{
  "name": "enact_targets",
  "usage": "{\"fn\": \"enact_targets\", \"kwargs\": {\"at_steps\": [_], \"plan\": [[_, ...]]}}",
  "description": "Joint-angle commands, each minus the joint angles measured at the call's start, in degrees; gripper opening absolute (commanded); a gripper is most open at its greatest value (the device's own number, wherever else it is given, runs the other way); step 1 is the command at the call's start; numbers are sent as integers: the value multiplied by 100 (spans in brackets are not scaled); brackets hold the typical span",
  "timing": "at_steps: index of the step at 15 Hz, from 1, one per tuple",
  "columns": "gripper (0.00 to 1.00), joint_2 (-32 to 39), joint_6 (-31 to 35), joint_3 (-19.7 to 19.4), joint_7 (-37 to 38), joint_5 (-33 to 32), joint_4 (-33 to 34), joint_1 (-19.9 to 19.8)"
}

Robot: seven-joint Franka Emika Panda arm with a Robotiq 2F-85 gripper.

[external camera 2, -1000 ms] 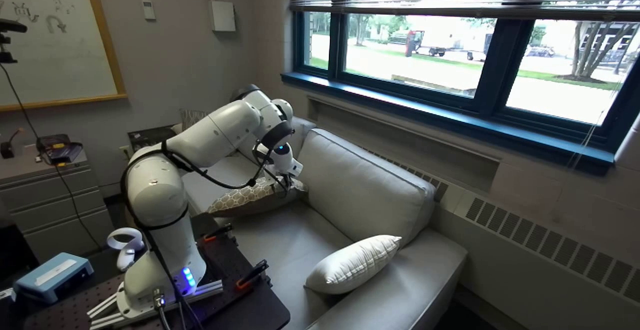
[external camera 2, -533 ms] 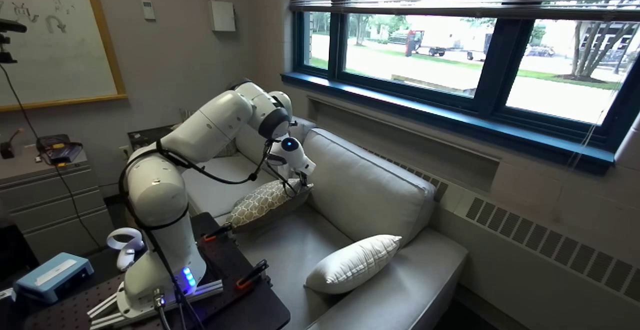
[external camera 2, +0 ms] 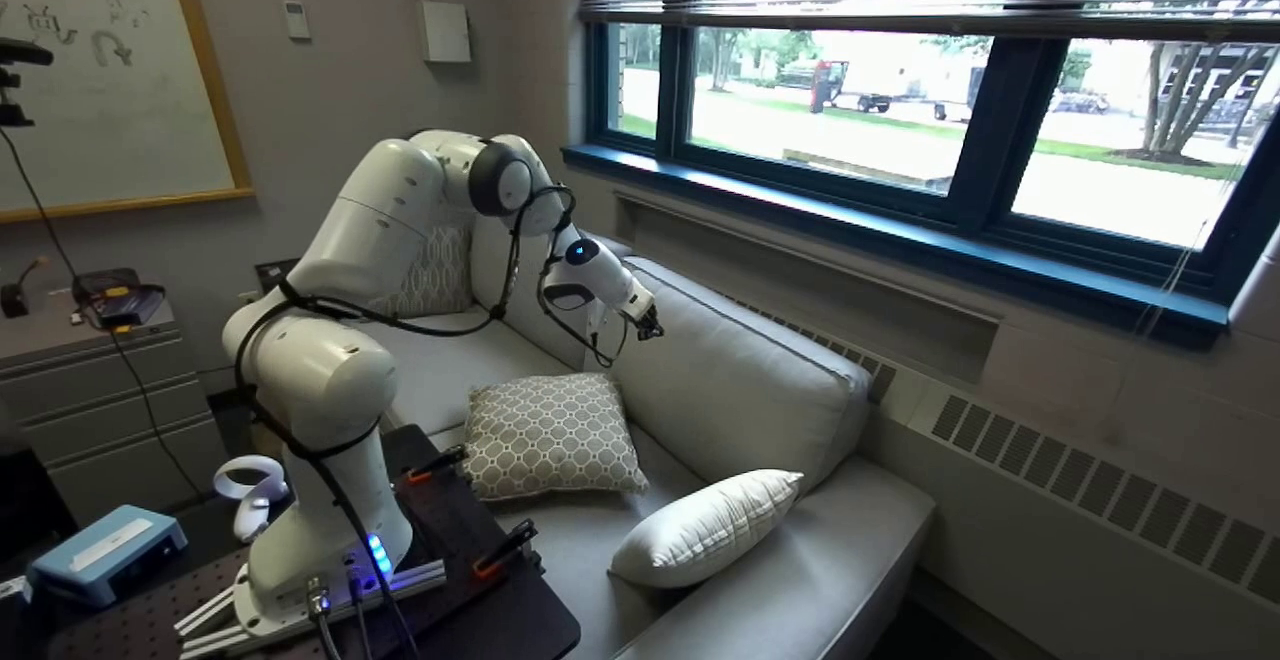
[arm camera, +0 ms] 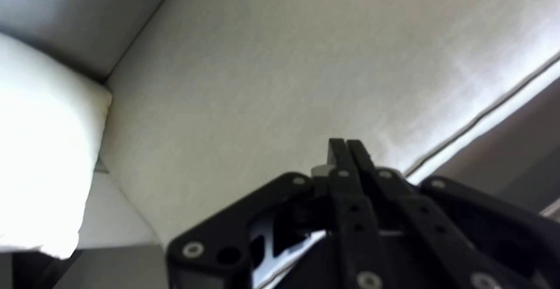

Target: Put the pillows upright against the armrest

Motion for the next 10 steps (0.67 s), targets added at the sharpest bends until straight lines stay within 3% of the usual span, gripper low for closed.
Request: {"fn": "enact_targets", "kwargs": {"at_steps": [1,2,3,6,8,9,10], "plan": [[28,-614,-22,-1157,-113,183,-1182,1136],[29,-747,130,-668,-418,88,-1580,814],[37,-867,-19,-798,-354,-41,-1880,1004],[60,-891,-63,-128,-78,-831,-2574,758],[73,-669,-22,528,-8,-1362,-2812,364],[56,-599,-26,49,-124,-928,-2467,721],[63,-577,-17,284,-69,-1093,-2617,614]]}}
